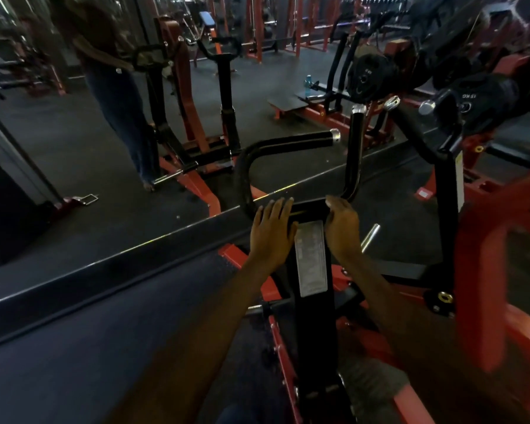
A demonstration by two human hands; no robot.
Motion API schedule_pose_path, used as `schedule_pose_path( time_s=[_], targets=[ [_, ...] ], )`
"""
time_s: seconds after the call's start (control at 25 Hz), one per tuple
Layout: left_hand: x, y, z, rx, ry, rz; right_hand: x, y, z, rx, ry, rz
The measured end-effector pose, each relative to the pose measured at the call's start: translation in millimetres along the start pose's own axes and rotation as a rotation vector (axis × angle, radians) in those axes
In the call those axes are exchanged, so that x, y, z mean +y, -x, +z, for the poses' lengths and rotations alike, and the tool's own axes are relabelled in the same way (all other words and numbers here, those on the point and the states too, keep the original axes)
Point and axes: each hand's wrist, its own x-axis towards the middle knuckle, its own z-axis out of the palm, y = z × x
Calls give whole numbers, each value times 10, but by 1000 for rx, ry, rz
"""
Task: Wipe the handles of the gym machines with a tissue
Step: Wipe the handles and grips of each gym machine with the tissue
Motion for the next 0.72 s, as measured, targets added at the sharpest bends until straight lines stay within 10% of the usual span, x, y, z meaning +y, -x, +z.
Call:
schedule_pose_path(
  time_s=[0.72],
  targets=[
    [-1370,2252,-1601,-135,-75,-335,-1719,1757,1211,-74,52,-121]
  ],
)
